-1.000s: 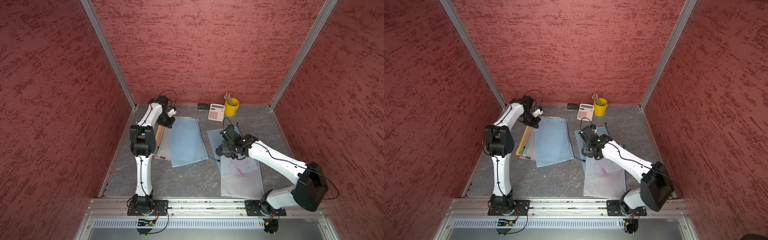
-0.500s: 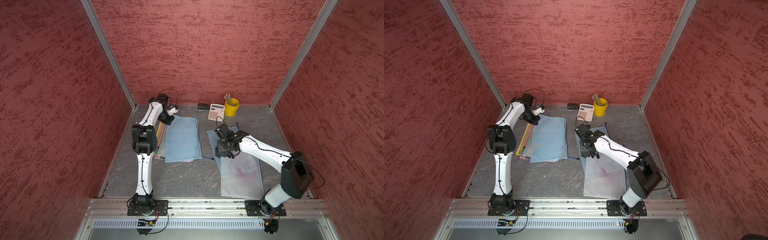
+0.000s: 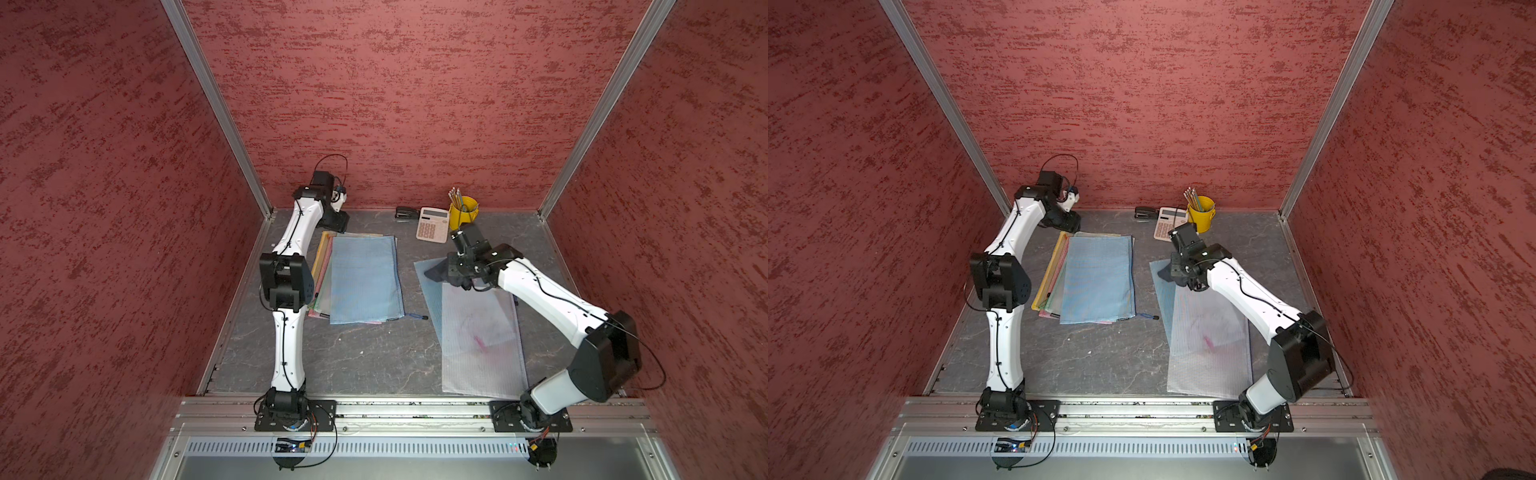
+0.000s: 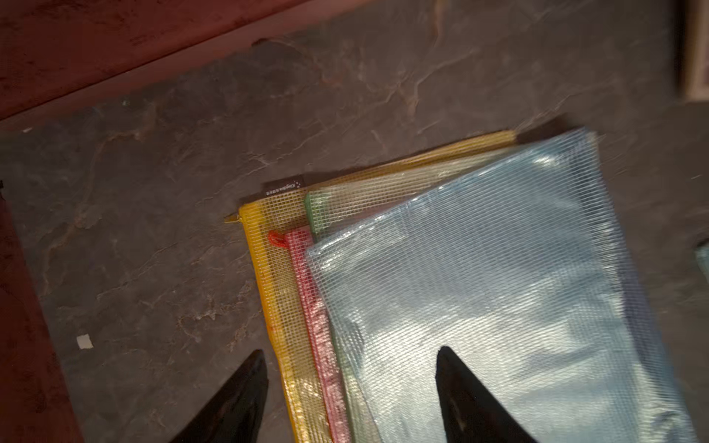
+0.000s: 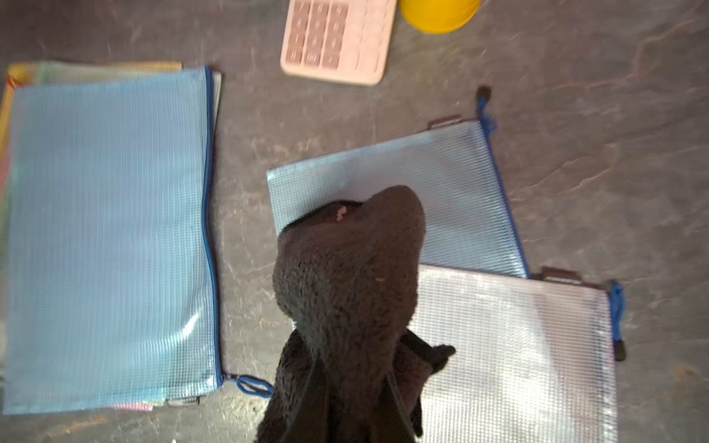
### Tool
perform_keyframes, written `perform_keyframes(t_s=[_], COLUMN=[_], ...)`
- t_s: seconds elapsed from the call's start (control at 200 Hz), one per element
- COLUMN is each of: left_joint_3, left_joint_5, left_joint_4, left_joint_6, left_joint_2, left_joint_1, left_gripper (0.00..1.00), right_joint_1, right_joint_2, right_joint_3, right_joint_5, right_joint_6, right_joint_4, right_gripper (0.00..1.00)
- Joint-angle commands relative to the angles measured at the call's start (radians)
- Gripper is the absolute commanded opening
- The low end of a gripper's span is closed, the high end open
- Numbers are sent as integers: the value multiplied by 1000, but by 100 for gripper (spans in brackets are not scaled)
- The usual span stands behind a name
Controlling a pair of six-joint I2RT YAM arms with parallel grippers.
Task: Wipe the document bag
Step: Move the document bag, then move the document bag to the center of the board.
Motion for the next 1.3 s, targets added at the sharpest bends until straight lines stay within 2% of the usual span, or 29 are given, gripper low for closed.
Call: perform_keyframes(t_s=[0.0, 0.135, 0.281, 0.406, 0.536, 0.716, 0.852, 1.032, 1.297], left_joint_3=[-104, -331, -544, -650, -734, -756, -704, -701, -656], left_joint_5=[192, 295, 361, 418, 433, 471, 414, 355, 427], left_joint_4=[18, 109, 269, 386, 493, 625, 583, 588, 666], left_joint_6=[-241, -378, -558, -705, -806, -911, -917, -923, -943], left_joint_2=[-161, -267, -329, -315, -290, -227, -137, -74, 17], left_joint_1=[-61, -232, -418, -532, -637, -698, -713, -724, -762], left_gripper=[71, 71, 71, 71, 72, 72, 73, 74, 74], right_joint_1=[-114, -273, -383, -445, -450, -450, -450, -450, -451], right_joint_2=[-62, -94, -161, -186, -197, -201, -212, -223, -198], right_joint_3=[7, -73, -204, -324, -445, -585, -630, -649, -688], right_joint_5=[43, 41, 33, 5, -64, -126, -125, -141, -197], right_joint_6=[-29, -10, -1, 19, 47, 70, 67, 65, 56], right_joint_4=[34, 34, 101, 160, 254, 338, 352, 362, 382], right_gripper=[0, 0, 0, 0, 0, 0, 0, 0, 0])
